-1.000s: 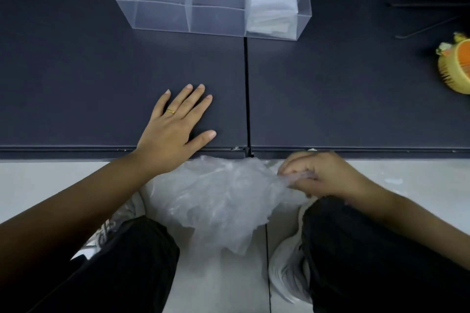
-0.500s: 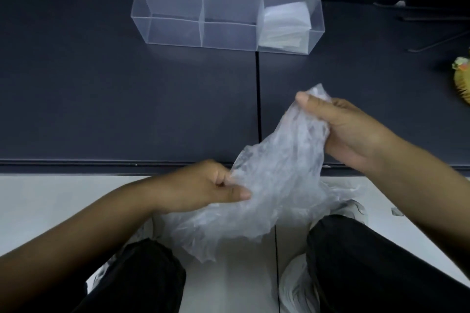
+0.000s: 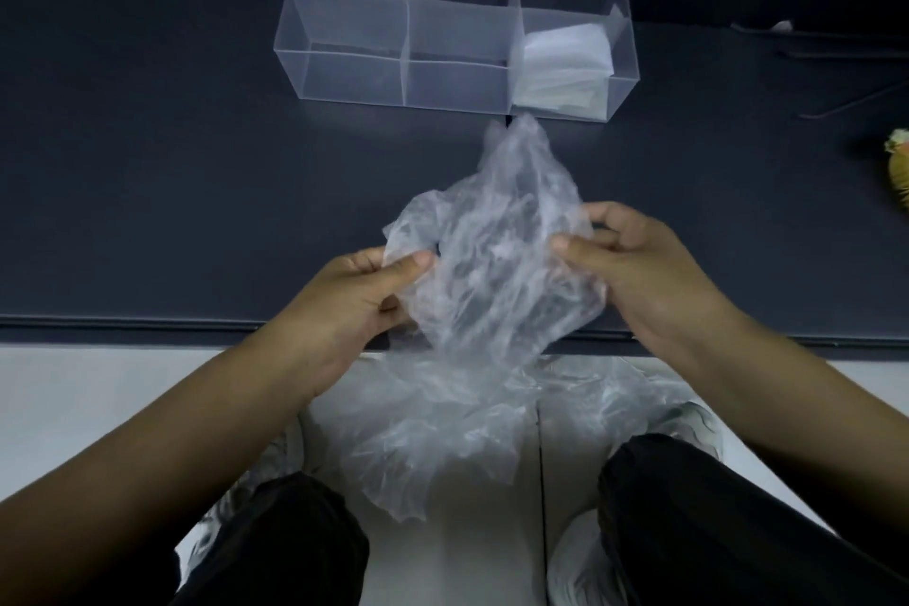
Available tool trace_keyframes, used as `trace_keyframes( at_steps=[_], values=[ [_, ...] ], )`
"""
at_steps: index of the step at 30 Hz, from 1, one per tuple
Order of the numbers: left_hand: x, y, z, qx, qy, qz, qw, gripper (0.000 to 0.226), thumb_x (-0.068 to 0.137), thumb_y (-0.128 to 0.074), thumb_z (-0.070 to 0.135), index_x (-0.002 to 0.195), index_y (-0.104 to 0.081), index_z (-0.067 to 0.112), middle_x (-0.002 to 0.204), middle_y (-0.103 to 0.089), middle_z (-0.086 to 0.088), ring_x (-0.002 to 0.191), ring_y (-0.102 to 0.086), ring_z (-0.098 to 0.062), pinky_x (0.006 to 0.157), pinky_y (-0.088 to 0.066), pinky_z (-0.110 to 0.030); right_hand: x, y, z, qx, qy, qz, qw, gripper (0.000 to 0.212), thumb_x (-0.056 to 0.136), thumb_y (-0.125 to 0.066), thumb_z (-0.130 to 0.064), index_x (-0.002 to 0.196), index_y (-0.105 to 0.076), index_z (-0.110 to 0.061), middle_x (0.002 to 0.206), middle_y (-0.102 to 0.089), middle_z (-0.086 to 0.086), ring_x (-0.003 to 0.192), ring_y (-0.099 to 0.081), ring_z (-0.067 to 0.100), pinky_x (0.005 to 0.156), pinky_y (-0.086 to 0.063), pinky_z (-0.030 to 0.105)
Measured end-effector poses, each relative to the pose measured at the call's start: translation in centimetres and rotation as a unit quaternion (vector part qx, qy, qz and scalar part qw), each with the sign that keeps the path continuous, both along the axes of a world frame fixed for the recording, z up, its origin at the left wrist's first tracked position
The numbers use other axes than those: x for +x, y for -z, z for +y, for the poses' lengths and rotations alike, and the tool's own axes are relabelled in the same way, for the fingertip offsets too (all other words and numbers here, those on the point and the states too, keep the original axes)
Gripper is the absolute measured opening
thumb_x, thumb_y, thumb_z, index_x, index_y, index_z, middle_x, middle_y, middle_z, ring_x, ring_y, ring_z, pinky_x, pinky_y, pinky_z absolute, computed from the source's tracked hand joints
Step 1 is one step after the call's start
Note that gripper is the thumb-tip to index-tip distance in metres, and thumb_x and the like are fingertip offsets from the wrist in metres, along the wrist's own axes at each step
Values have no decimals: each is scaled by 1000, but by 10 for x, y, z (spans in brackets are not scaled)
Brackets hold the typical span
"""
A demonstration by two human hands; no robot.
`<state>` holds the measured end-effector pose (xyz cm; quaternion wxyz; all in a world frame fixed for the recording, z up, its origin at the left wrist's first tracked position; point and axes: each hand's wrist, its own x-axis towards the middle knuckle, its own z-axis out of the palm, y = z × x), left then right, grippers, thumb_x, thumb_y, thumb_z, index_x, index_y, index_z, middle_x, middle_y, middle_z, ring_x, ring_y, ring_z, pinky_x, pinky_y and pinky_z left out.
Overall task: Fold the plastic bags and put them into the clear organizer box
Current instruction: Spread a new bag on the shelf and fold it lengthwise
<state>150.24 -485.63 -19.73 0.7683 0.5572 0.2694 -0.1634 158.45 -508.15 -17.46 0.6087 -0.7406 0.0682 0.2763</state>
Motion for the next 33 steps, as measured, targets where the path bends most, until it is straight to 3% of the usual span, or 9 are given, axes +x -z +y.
trace_keyframes(
  at_steps=[5, 9, 12, 14, 18, 22, 24, 27, 33],
  values=[
    [8, 3, 34, -5, -163, 20, 986, 9, 86, -65, 21, 82, -70, 15, 74, -71, -2, 70, -69, -13, 72, -58, -29, 16, 2, -16, 7, 136, -42, 990, 14, 87, -67, -12, 96, -57, -17, 69, -64, -1, 63, -61, 10, 64, -50, 28],
    [8, 3, 40, 172, -202, -18, 964, 32, 84, -71, 28, 110, -57, 17, 109, -65, 2, 108, -62, -17, 91, -49, -25, 17, -5, -14, 55, 82, -62, 993, 7, 88, -63, -14, 91, -60, -19, 80, -58, 6, 72, -57, 12, 66, -50, 24],
    [10, -15, 36, 455, -49, -226, 860, 68, 79, -68, 54, 135, -38, 31, 140, -33, 9, 133, -33, -8, 107, -27, -14, 14, -19, -5, 131, 5, -52, 990, 26, 76, -66, -21, 101, -65, -13, 91, -67, 2, 85, -63, 13, 77, -53, 21],
    [18, -28, 23, 491, 98, -298, 812, 70, 75, -62, 63, 137, -37, 40, 143, -29, 21, 138, -21, -2, 113, -16, -20, 13, -27, -1, 173, -53, -38, 983, 45, 71, -67, -13, 115, -61, -10, 105, -69, 2, 99, -65, 14, 85, -52, 21],
    [28, -38, -9, 424, 149, -300, 841, 50, 75, -70, 48, 118, -64, 24, 118, -60, 13, 116, -48, -1, 104, -36, -23, 9, -37, 6, 204, -155, -15, 966, 72, 69, -73, -4, 136, -47, -8, 129, -61, 10, 118, -59, 21, 96, -48, 26],
    [31, -43, -9, 214, 7, -218, 952, 14, 89, -64, 25, 85, -72, 14, 78, -71, 4, 72, -64, -5, 68, -50, -15, 12, -42, 10, 175, -54, -86, 979, 55, 71, -67, -16, 125, -55, -13, 100, -67, 0, 79, -61, 9, 75, -49, 20],
    [31, -43, -6, 59, -25, -132, 989, 19, 92, -59, 27, 90, -76, 18, 87, -74, 0, 78, -70, -12, 70, -54, -24, 13, -44, 10, 156, -19, -107, 982, 45, 75, -63, -25, 118, -55, -13, 95, -67, 1, 73, -59, 10, 70, -47, 22],
    [26, -44, -11, -137, 18, -73, 988, 17, 90, -60, 19, 88, -78, 17, 81, -74, -2, 74, -71, -15, 64, -56, -25, 1, -45, 19, 89, -81, -139, 983, 42, 75, -67, -37, 112, -58, -20, 103, -66, -2, 90, -63, 10, 78, -49, 21],
    [16, -32, -25, -129, 87, -68, 985, 19, 87, -66, 23, 101, -74, 14, 102, -73, -8, 97, -68, -24, 85, -55, -36, -20, -34, 42, 10, -85, -141, 986, 14, 79, -76, -16, 90, -68, -18, 86, -70, -3, 78, -63, 13, 72, -53, 21]
  ],
)
